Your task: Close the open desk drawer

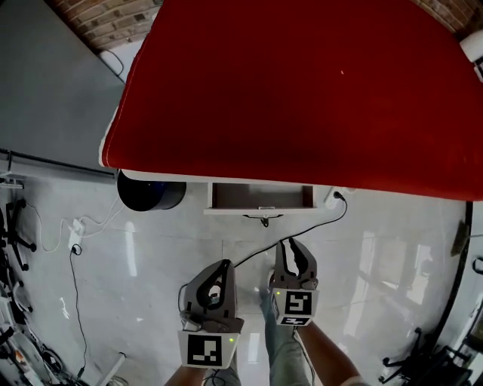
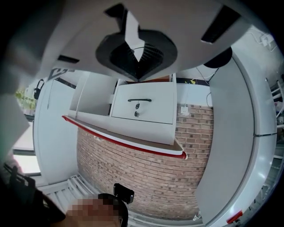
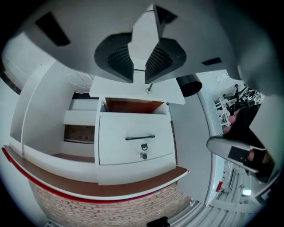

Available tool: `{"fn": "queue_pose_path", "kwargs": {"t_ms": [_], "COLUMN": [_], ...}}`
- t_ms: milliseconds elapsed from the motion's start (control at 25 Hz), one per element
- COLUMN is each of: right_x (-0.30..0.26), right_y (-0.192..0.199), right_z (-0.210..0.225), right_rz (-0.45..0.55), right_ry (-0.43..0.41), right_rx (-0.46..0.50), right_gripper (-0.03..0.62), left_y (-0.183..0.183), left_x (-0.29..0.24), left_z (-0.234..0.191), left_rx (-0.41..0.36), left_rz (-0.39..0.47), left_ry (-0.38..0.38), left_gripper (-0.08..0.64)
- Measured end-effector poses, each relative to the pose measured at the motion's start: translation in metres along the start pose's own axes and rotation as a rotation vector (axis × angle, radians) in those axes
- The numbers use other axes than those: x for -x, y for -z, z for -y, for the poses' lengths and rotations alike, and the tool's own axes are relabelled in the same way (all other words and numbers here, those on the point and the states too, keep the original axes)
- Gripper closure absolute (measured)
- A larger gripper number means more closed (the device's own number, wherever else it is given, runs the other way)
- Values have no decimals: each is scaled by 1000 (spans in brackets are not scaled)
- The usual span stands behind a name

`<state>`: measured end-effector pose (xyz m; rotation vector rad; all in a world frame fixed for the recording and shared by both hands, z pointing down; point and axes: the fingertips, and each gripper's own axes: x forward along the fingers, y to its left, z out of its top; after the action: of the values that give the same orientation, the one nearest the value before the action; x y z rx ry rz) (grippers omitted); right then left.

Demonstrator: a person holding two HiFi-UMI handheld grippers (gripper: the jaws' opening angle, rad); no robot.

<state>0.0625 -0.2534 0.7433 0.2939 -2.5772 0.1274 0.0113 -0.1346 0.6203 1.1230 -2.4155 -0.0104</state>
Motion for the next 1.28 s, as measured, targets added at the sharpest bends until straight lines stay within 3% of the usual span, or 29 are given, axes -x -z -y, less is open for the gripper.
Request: {"fn": "queue_pose_path", "kwargs": {"t_ms": [160,280,480,720,1280], "right_x": [-26,-39,-50,-62,-80], "right_y": [26,35,26,18,15], "right_z": [3,5,19,16,7], "right_rz": [-42,-71,-64,-47,-28], "right_ry": [19,34,63,21,56], "right_rx": [-61,-53,-29,11,-31], "right_gripper": [522,522,522,522,549], "left_y": [9,9,-1,-5,11], "left_x": [-2,-4,-12,-26,-47], "left_z": [-9,-15,-19,-20,-25], "left_rx": [3,-14,-16,-16,23], "left_rz": [-17,-24,-23,-20,-31], "left_ry": [-20,-33,-52,-81,-98], "left_gripper": [551,551,551,551,551]}}
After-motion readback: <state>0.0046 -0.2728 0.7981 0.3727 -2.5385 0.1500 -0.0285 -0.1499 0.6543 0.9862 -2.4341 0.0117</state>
